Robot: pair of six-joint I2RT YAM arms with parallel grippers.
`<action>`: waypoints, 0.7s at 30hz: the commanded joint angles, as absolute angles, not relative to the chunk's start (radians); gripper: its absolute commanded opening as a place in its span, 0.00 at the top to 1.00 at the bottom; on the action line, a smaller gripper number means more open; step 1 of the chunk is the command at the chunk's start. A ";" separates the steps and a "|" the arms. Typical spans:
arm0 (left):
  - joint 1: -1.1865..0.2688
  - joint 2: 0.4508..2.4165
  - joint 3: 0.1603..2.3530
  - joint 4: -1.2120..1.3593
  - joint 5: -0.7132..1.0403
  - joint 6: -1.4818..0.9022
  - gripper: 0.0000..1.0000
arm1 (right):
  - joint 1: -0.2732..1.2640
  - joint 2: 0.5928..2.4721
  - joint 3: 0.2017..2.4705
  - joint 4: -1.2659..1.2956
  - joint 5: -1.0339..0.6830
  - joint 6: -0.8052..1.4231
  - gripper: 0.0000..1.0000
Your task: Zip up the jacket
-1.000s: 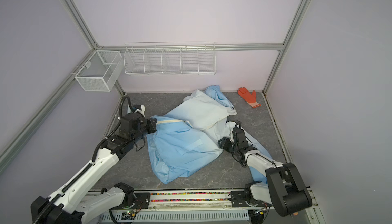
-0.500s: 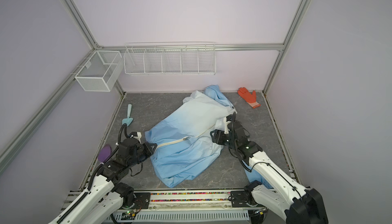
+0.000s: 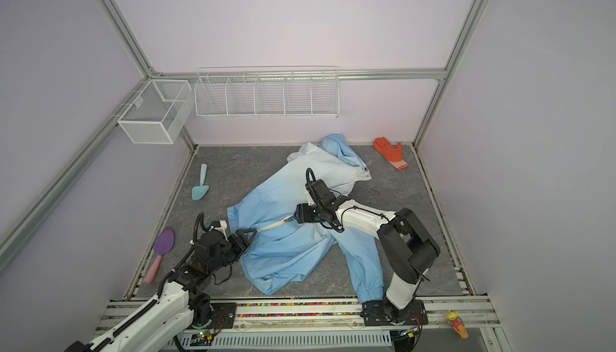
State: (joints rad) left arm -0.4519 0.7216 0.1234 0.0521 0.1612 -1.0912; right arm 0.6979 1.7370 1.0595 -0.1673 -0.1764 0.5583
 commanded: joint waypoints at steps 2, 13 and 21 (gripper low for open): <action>-0.456 0.824 0.143 0.236 0.204 -1.094 0.30 | 0.684 1.741 1.096 -0.170 -0.195 0.566 0.29; -0.460 0.669 0.450 -0.444 -0.041 -0.928 0.34 | 0.611 1.409 0.969 -0.457 -0.088 0.561 0.23; -0.462 0.669 0.623 -0.714 -0.092 -0.834 0.31 | 0.610 1.254 1.044 -0.733 0.064 0.528 0.15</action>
